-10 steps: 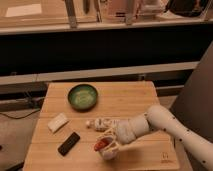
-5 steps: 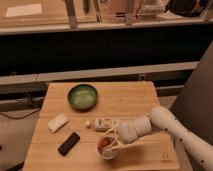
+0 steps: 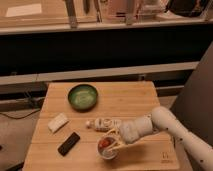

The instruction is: Place the pepper in the ceramic cup

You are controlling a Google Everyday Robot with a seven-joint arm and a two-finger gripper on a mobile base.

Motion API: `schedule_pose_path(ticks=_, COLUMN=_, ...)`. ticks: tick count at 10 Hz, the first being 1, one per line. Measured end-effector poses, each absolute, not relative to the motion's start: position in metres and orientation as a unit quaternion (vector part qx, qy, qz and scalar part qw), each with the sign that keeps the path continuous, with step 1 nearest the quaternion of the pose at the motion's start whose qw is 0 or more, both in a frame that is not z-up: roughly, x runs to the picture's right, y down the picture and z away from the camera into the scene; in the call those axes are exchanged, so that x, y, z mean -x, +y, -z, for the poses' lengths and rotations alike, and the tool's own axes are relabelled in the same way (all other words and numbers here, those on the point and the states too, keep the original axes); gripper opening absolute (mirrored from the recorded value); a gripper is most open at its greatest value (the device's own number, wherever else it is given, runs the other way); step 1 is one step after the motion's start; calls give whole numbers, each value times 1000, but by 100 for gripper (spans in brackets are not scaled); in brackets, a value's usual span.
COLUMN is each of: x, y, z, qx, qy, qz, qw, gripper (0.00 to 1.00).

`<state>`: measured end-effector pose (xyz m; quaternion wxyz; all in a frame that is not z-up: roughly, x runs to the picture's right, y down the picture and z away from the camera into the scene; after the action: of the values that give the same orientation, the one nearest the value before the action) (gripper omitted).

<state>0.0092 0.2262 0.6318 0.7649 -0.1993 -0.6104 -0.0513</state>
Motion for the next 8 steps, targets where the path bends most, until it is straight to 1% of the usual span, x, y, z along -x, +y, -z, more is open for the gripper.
schedule_pose_path(ticks=1, x=-9, y=226, z=-632, qx=199, qy=-611, qz=52, qw=765, gripper=76)
schedule_pose_path(ticks=2, x=-9, y=226, z=-632, qx=199, qy=-611, qz=52, qw=764, gripper=80)
schedule_pose_path(ticks=8, x=-8, y=226, z=-632, qx=203, qy=-614, qz=62, qw=760, gripper=80)
